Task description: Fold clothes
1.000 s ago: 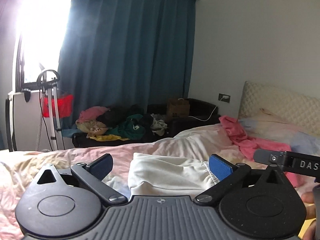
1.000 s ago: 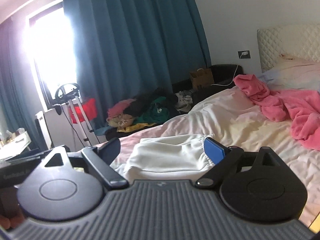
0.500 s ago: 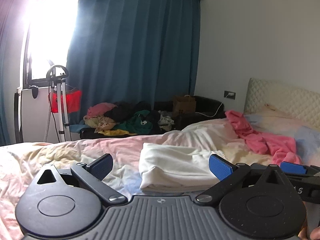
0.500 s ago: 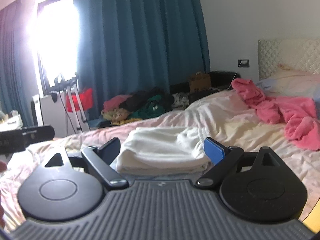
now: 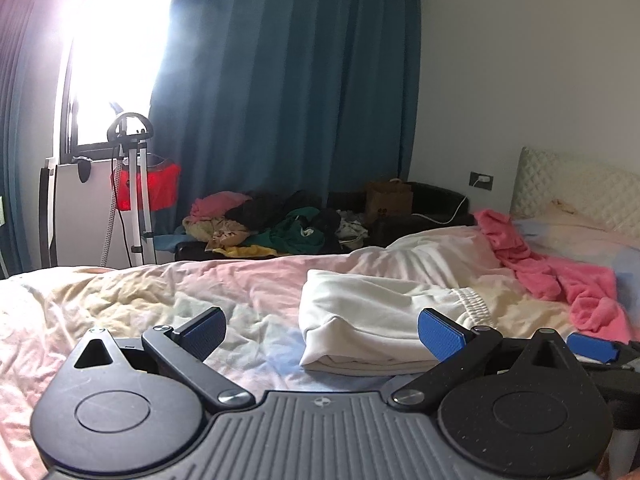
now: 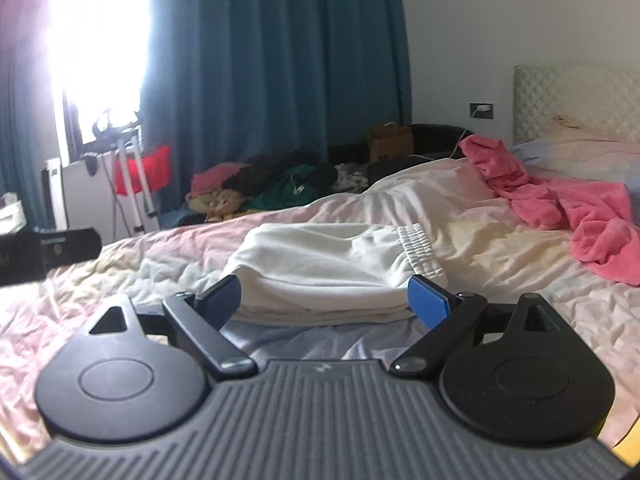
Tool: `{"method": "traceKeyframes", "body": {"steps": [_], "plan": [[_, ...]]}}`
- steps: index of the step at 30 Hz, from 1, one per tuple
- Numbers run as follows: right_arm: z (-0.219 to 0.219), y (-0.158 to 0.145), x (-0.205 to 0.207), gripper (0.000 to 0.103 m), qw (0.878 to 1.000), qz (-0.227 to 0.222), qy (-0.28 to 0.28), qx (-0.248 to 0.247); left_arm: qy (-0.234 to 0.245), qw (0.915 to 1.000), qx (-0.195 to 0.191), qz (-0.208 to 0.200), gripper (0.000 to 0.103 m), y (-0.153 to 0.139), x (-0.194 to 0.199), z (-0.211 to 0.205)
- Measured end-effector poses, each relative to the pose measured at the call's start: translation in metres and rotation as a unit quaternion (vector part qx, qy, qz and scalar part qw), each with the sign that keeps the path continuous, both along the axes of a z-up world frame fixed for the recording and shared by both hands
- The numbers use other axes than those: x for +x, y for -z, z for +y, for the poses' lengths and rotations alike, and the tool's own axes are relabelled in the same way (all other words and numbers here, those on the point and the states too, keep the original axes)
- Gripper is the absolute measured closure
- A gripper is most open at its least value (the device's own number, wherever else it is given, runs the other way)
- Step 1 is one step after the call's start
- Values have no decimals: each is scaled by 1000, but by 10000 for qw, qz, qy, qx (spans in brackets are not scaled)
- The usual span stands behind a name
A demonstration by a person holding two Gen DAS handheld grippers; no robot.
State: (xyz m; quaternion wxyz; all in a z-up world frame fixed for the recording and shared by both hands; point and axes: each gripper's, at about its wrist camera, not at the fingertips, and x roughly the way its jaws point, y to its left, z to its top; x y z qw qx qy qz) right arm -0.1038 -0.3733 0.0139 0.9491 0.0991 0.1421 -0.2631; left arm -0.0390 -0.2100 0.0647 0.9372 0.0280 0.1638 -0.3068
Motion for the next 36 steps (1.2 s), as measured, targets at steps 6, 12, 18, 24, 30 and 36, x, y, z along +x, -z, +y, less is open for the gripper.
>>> {"method": "traceKeyframes", "body": {"steps": [6,12,18,24,30,36], "plan": [[-2,2,0,11,10000,29,-36,61,-47,9999,66,137,0,10,7,-3],[-2,2,3,11,9999,93,-70,63,-62,9998,88,181,0,14,9,-4],[-3,2,5,11,9998,160,-117,87,-73,9999,95,110,0,12,5,-4],[-2,3,6,11,9997,197,-143,90,-53,9999,114,45,0,10,1,-4],[-1,3,6,11,9996,213,-154,81,-101,9999,115,9,0,8,0,-2],[-1,3,6,11,9996,208,-164,88,-125,9998,124,-23,0,8,-2,-2]]}}
